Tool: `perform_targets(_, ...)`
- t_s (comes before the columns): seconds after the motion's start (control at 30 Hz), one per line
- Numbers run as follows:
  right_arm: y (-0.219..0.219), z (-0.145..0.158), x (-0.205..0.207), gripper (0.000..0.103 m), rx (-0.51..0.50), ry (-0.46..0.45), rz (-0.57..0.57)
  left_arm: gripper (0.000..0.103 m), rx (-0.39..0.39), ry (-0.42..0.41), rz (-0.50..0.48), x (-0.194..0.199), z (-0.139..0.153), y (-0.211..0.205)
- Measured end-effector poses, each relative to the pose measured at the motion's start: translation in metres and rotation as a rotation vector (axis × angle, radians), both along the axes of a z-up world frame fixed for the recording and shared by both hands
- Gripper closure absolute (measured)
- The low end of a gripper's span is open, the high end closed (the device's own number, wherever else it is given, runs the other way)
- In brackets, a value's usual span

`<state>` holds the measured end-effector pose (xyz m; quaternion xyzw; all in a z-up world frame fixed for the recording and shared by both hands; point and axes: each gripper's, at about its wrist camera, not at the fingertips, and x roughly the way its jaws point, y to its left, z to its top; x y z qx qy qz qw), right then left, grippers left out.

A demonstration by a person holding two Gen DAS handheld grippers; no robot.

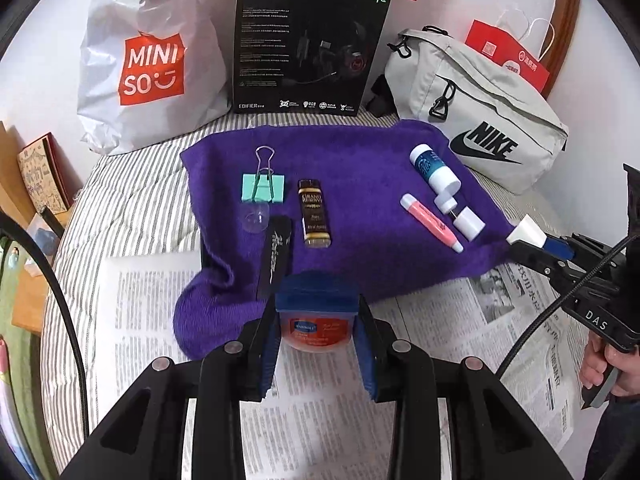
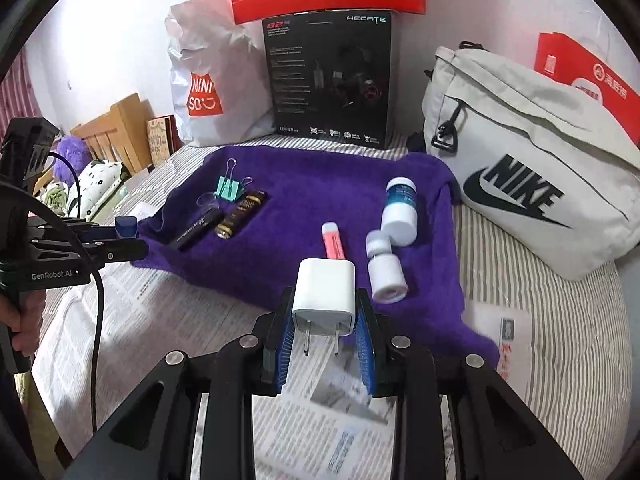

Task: Organize rigid objects
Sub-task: 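Carry the Vaseline jar and charger plug onto the purple towel with both tools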

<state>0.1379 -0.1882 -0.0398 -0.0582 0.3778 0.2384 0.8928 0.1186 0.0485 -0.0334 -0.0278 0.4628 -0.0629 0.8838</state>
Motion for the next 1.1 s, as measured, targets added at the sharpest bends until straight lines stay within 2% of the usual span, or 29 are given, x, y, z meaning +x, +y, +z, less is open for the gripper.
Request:
perform_targets(0.57, 0.011, -0.003, 0.062, 0.075, 0.001, 0.006, -0.004, 0.071, 0.014, 0.062, -0.033, 0.058, -0.018, -0.004)
perform_targets(1.1, 0.036, -0.023, 0.114, 0.075, -0.025, 0.050, 0.018, 0.071, 0.024, 0.097, -0.032, 0.069, -0.034, -0.002)
